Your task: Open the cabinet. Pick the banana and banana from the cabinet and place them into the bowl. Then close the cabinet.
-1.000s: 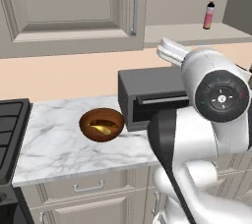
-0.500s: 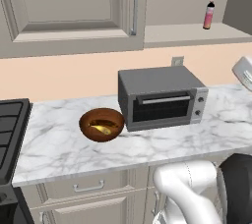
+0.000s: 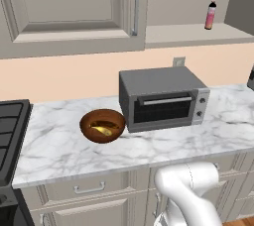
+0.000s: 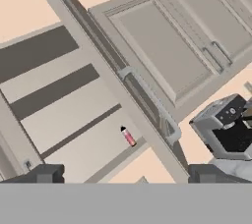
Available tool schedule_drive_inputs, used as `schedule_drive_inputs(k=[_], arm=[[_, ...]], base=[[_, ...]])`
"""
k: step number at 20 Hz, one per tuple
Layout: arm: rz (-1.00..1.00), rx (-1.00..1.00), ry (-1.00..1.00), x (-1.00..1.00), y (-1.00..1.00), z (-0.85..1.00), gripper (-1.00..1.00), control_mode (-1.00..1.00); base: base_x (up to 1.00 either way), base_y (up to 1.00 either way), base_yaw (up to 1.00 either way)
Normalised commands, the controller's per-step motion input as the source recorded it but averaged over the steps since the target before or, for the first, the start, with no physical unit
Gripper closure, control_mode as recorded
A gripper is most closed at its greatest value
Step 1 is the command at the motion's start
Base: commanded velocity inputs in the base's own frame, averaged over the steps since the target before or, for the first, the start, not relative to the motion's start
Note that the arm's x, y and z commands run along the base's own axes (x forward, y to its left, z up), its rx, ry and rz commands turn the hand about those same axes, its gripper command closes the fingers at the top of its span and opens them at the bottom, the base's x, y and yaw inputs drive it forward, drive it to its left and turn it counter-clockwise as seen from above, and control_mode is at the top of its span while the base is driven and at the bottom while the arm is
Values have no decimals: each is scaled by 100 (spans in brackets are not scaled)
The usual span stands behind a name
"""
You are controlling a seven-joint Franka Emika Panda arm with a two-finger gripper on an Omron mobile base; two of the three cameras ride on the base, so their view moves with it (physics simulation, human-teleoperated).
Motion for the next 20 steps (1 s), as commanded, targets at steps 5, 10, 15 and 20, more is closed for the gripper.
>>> schedule_drive_inputs(k=[5, 10, 15, 20], arm=[[11, 2, 0, -13, -30, -2, -100, -100], [5, 3, 0, 35, -29, -1, -100, -100], [12, 2, 2, 75, -25, -8, -100, -100], [20, 2, 0, 98, -26, -39, -100, -100]], base=[[0, 0, 0], [0, 0, 0], [0, 0, 0], [0, 0, 0]])
